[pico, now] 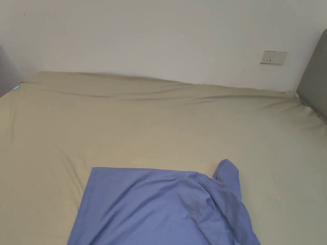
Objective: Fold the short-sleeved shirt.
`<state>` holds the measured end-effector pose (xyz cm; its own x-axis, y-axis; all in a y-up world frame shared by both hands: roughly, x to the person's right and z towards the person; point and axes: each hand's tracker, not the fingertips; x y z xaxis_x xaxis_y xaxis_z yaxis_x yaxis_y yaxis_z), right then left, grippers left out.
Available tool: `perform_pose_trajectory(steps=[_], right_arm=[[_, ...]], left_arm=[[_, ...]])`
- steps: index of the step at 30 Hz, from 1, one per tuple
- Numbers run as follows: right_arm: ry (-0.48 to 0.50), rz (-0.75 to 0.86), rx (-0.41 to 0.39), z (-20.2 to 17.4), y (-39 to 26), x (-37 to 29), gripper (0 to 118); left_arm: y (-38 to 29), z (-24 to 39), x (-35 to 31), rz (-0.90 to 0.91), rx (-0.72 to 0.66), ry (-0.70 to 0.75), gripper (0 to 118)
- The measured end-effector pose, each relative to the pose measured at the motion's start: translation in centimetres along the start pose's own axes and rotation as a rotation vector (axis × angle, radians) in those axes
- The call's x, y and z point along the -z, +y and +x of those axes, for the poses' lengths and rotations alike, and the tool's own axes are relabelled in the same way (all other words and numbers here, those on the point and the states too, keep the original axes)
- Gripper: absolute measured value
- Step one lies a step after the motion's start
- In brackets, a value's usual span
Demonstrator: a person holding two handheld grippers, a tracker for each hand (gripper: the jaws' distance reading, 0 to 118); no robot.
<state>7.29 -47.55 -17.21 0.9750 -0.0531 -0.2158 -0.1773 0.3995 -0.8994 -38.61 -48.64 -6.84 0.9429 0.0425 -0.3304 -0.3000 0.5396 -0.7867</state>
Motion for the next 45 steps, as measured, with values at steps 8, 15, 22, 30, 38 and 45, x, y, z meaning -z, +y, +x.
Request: perform_pose_trajectory(steps=[8,15,22,30,38,45], right_arm=[[0.000,0.118,-0.031,-0.2,0.8,-2.6,113],[-0.055,0.499,-0.192,-2.1,7.0,-12.7,112],[-0.114,0.887,-0.296,-7.6,12.5,-20.3,116],[-0.055,0.977,-0.334,-12.2,15.0,-21.3,14],[-0.040,1.015,-0.334,-13.6,16.9,-18.5,0],[-0.070,0.979,-0.357,-13.2,18.9,-14.1,0]], left_arm=[[-0.2,0.5,-0.8,0.046,-0.029,-0.038,70],[5.7,1.7,-6.5,0.425,0.035,-0.055,118],[12.4,6.5,-16.1,0.843,0.090,-0.022,118],[16.1,11.0,-21.1,0.979,0.122,0.002,63],[17.7,11.9,-18.0,0.941,0.096,0.037,1],[19.5,11.2,-12.0,0.839,0.118,0.049,1]])
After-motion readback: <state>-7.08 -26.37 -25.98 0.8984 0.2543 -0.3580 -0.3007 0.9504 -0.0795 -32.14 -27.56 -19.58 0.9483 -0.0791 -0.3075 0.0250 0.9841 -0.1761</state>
